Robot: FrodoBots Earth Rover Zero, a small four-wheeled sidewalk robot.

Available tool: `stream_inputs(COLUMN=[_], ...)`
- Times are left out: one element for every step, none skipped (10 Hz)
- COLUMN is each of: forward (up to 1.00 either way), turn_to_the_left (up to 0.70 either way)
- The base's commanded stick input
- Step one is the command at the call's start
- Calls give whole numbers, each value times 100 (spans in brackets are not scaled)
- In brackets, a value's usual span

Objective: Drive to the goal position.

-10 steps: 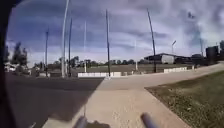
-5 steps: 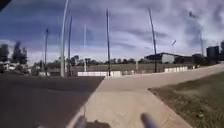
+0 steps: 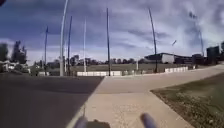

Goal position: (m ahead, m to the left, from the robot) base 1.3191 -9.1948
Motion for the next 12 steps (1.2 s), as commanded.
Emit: stream_inputs(forward=[50,50,50,50,47,48,50,6,12,13,35,48], turn_to_the_left=[0,0,0,0,0,0,0,0,0,0,0,0])
